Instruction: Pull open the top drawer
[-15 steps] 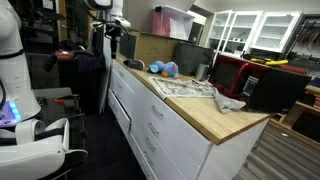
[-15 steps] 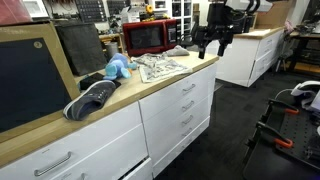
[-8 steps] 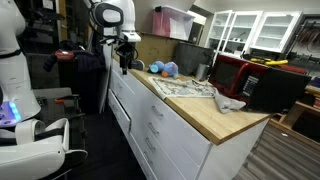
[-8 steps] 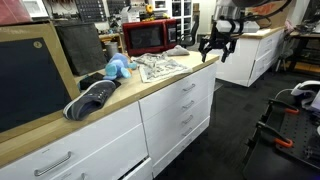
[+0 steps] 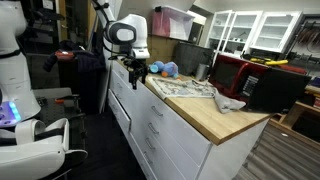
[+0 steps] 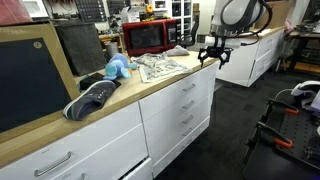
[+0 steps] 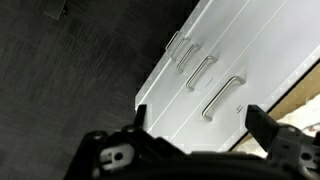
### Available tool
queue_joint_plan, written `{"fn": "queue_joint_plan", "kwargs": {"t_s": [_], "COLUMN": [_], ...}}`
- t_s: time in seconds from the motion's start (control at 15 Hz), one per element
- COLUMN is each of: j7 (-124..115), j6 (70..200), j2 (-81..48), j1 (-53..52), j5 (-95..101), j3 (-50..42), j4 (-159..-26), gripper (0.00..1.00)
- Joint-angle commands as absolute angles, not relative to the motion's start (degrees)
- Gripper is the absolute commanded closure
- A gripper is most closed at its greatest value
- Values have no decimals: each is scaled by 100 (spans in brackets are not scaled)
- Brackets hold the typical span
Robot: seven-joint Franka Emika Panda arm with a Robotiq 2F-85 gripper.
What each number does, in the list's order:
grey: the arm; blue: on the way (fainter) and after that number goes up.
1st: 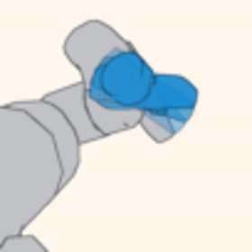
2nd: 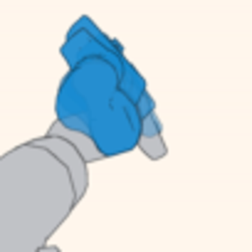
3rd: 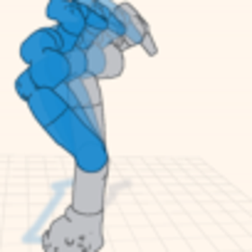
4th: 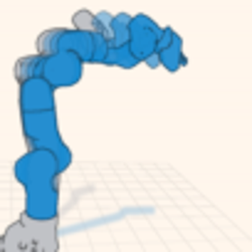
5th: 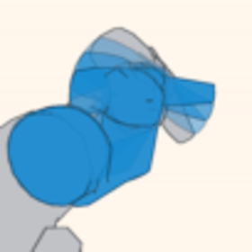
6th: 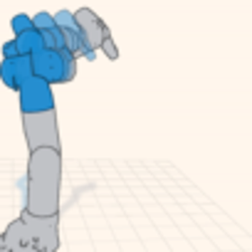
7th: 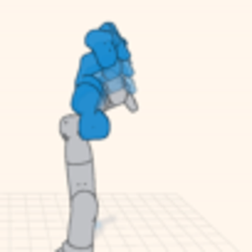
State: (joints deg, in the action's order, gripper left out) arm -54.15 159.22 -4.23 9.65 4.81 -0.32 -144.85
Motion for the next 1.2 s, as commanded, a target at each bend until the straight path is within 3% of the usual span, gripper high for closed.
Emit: {"fn": "queue_joint_plan", "kwargs": {"t_s": [0.0,0.13,0.2,0.27,0.33,0.73,1.13], "j7": [-6520,-7098,-6709,-6135,-6425,-6032,-8853], "j6": [16442,16637,16369,16250,16490,16438,18281], "j2": [-1125,-1485,-1435,-1298,-1387,-1419,-2246], "j1": [527,89,130,684,122,301,-1465], "j5": [1657,2385,1758,861,1425,713,2488], "j3": [-796,-1367,-1153,-336,-1203,-683,-2973], "j4": [-13948,-13680,-13694,-13850,-13857,-13857,-13841], "gripper": [0,0,0,0,0,0,0]}}
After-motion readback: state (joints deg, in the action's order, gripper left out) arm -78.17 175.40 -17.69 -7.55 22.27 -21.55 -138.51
